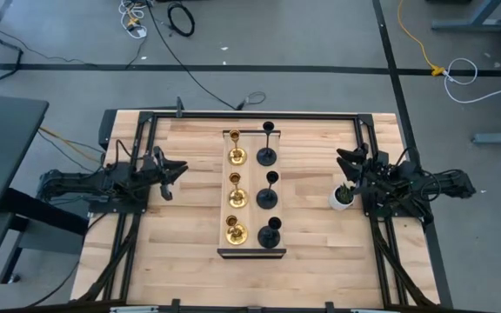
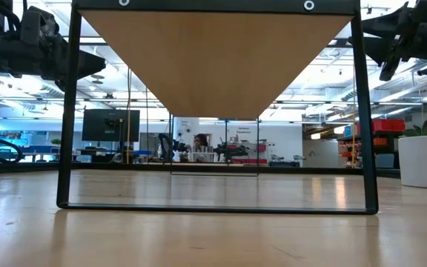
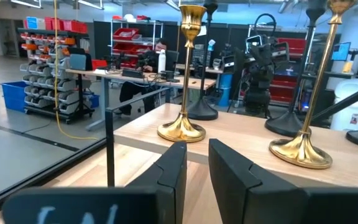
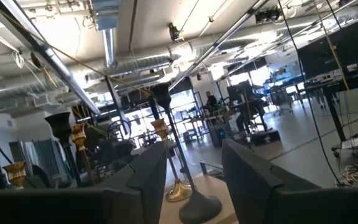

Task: Pick & Place candle stick holders
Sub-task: Return to Home Position

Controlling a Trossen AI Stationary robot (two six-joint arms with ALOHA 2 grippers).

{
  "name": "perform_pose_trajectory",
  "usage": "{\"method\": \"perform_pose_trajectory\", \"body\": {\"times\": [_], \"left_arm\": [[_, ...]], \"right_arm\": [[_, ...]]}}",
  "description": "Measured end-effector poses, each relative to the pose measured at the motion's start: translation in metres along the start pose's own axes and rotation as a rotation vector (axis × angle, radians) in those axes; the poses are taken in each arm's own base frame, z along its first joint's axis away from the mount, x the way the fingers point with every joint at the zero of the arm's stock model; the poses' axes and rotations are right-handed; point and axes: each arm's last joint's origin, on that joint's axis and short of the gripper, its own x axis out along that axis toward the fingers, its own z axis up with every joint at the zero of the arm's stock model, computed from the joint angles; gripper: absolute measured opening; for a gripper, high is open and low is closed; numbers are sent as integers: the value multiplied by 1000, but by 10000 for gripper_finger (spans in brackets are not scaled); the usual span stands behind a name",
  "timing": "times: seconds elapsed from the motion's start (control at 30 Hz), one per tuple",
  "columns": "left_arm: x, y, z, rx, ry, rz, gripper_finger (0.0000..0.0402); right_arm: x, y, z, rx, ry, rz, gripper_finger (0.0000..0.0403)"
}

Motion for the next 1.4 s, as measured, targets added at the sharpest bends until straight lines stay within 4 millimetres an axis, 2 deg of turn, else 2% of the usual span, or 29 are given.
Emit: {"method": "perform_pose_trajectory", "body": {"times": [1.4], "left_arm": [[-1,-5,-1,-4,9,-52,71]], "right_arm": [[0,0,0,0,0,0,155]]}}
